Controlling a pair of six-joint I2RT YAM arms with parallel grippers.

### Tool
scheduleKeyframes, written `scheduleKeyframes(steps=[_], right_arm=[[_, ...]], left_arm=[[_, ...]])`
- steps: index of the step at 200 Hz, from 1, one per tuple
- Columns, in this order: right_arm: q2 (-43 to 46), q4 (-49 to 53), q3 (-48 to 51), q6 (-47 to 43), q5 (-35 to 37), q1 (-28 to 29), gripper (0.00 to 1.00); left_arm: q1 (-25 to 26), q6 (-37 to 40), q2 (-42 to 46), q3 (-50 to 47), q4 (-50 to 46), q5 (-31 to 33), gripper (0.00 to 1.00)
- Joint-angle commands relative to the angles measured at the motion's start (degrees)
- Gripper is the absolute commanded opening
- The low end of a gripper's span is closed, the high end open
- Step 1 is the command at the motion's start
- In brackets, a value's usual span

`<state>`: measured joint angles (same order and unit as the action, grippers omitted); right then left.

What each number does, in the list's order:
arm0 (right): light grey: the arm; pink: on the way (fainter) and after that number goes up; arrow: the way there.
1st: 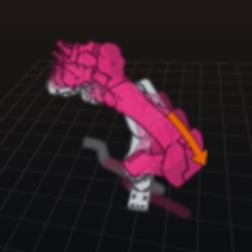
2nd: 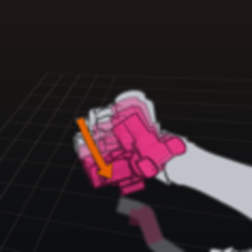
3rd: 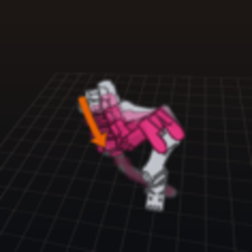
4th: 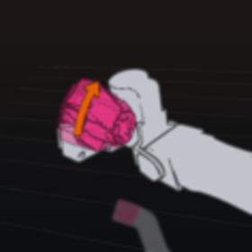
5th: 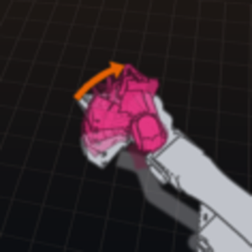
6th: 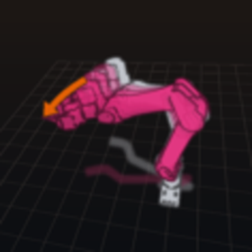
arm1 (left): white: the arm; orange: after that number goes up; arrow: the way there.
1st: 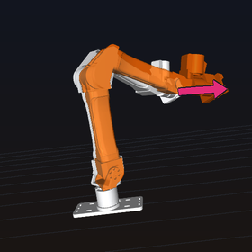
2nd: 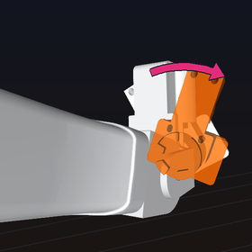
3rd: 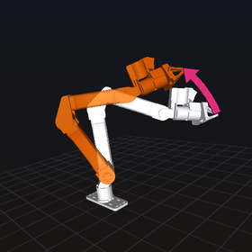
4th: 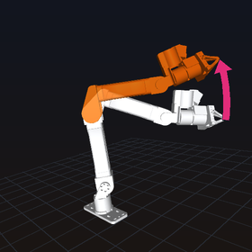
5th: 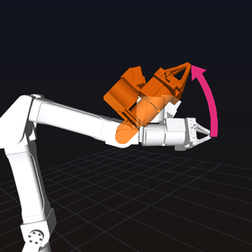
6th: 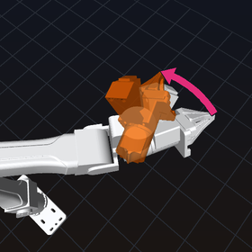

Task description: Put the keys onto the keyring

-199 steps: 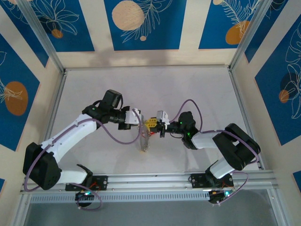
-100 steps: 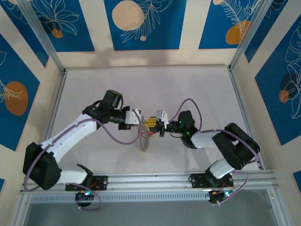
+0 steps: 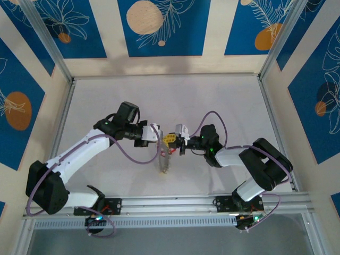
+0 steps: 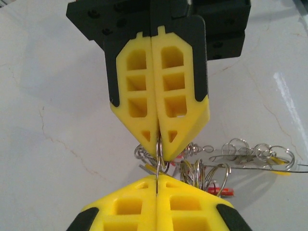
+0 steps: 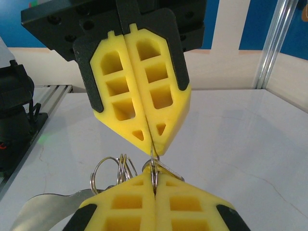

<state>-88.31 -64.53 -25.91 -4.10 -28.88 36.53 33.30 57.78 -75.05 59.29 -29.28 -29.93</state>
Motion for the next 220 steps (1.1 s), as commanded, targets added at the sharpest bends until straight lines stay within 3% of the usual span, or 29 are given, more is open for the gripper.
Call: scheduleKeyframes(steps=[1,46,73,108,141,165,200,220], right_arm=[[0.6,-0.5,0.1,-0.2,-0.1,0.2,0.0],[0.3,-3.5,1.2,1.2,1.0,-0.3,0.0],[0.0,-5.3,1.5,2.1,2.5,-0.4,0.0],[-1.2,-9.2,1.7,4.7,4.4,-0.2,0.0],[-0.9,-8.2,1.1,4.3,4.1,0.5,0.0],[-0.7,-8.7,1.1,3.6,3.3,0.4,0.0],[-0.4,-9.3,1.2,3.3,-0.1,-0.8,0.0],[0.0,-9.5,0.7,3.8,-3.7,-2.0,0.0]], left_arm=[[0.3,2.2,1.1,-0.1,-2.5,4.2,0.0],[0.4,1.7,3.0,-2.8,-2.6,8.3,0.0],[0.3,2.8,4.2,-4.2,-3.5,3.3,0.0],[0.8,0.1,6.6,-7.8,2.8,-1.3,0.0],[1.3,-3.8,6.8,-8.4,6.9,0.9,0.0],[-0.4,-6.9,6.3,-8.2,7.9,-0.6,0.2],[-4.7,-12.3,5.5,-9.3,10.5,-5.5,0.33],[-7.6,-16.2,4.5,-10.1,12.6,-10.3,0.35]])
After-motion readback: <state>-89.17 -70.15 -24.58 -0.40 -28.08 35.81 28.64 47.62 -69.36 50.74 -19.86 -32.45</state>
